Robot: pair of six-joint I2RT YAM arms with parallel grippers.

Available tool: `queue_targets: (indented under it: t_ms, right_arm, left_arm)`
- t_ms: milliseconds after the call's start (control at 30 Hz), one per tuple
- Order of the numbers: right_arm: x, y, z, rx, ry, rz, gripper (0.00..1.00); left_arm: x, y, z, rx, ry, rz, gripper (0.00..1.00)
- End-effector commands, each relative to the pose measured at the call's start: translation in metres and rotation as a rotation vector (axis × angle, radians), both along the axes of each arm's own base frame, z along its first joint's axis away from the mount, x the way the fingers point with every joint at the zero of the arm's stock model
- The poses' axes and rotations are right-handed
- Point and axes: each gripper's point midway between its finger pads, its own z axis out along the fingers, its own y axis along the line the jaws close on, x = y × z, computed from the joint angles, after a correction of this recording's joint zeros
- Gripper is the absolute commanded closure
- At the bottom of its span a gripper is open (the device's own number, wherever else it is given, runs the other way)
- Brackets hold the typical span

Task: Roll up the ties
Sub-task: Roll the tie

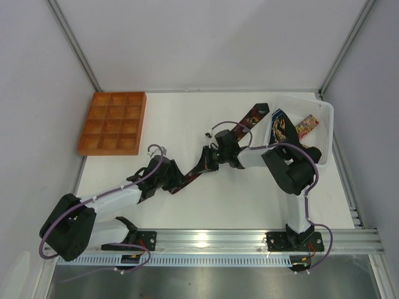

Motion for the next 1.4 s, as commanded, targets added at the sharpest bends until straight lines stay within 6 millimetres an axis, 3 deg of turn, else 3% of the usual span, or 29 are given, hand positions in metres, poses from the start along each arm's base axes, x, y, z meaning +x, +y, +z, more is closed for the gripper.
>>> queue_targets:
  t_ms: [0,200,233,367,800,1033,1367]
  right_arm:
    - [0.000,0.011,0.046,0.079,-0.043,0.095,1.00]
    - [-0.006,0.017,0.055,0.129,0.019,0.162,1.00]
    - [-0.007,0.024,0.067,0.166,0.026,0.205,1.00]
    - [-0.016,0.030,0.051,0.115,0.120,0.263,1.00]
    - [-0.040,0.060,0.039,0.051,0.159,0.412,1.00]
    - [-0.047,0.059,0.024,-0.036,0.170,0.430,1.00]
    - [-0.049,0.057,-0.016,-0.111,0.189,0.421,1.00]
  left_arm:
    - [-0.007,0.006,-0.004,0.011,-0.032,-0.017,0.46]
    - [-0.009,0.000,-0.001,-0.047,-0.082,-0.046,0.44]
    - [-0.009,0.000,-0.001,-0.048,-0.083,-0.048,0.44]
    - [-0.010,0.001,-0.001,-0.043,-0.099,-0.061,0.44]
    - [-0.017,0.003,-0.011,-0.043,-0.103,-0.081,0.44]
    - [-0.019,0.005,-0.010,-0.034,-0.114,-0.094,0.44]
    - [-0.015,0.003,-0.006,-0.030,-0.124,-0.102,0.44]
